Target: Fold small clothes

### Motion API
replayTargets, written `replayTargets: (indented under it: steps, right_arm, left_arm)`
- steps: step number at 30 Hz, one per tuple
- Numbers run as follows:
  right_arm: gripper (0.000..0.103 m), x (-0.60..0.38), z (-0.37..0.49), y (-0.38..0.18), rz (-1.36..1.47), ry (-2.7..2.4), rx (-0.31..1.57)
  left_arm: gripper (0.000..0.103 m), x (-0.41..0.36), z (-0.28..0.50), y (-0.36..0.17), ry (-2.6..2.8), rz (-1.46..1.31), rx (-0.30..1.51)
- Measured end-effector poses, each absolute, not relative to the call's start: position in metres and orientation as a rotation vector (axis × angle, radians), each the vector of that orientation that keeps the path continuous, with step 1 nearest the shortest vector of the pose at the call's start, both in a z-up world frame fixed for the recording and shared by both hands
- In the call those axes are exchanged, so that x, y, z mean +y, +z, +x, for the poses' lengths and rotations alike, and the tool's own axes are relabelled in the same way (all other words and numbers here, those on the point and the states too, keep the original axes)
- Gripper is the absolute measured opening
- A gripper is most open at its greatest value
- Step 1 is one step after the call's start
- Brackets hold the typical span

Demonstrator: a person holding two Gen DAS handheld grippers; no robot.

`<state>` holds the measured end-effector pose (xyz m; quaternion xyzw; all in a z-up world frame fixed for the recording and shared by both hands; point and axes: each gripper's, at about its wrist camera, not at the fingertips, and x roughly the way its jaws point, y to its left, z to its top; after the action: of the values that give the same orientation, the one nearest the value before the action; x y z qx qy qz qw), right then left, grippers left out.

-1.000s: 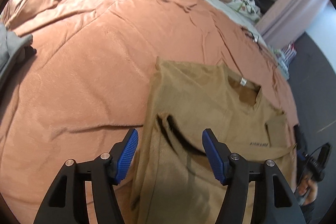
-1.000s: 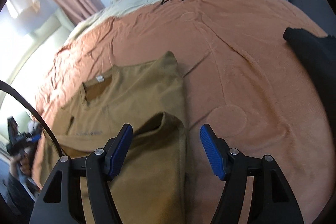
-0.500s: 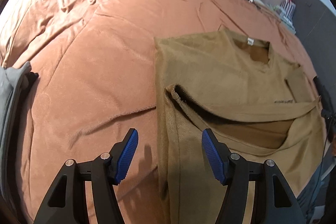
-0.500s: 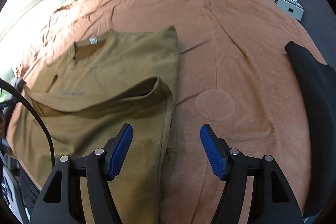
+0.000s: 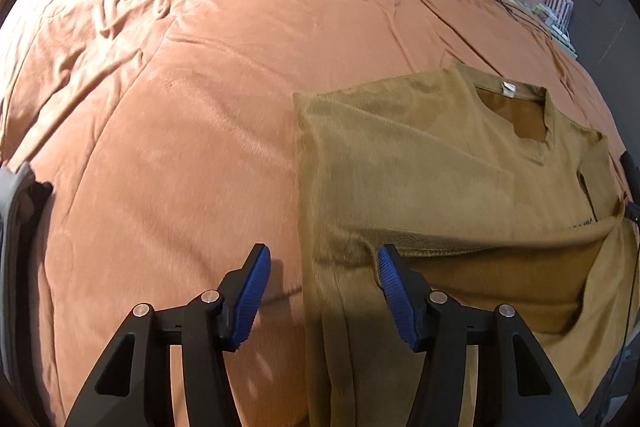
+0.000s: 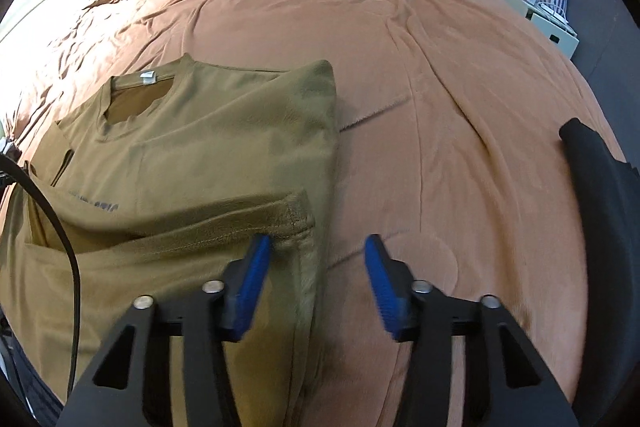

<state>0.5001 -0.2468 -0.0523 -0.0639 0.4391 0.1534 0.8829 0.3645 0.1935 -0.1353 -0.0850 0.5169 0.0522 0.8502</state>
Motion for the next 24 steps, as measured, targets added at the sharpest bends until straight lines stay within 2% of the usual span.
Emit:
replayTargets:
  steps: [6,15,24]
  right_arm:
    - [0.037,-0.25,0.519,-0.06,-0.099,0.254,0.926]
    - [0.037,-0.268,0.506,-0.045,0.005,0.292,0.882]
    - [0.037,-0.246,0.494,-0.055,-0.129,0.384,0.92]
  left_arm:
    - [0.048,0.208,0.38,-0.138,0.206,-0.22,1.08]
    - [0.048,0.217,0.353,-0.103,0.175,-0.279,0.969]
    - [0.048,0.193,0.342,-0.115,0.061,-0.17,1.029]
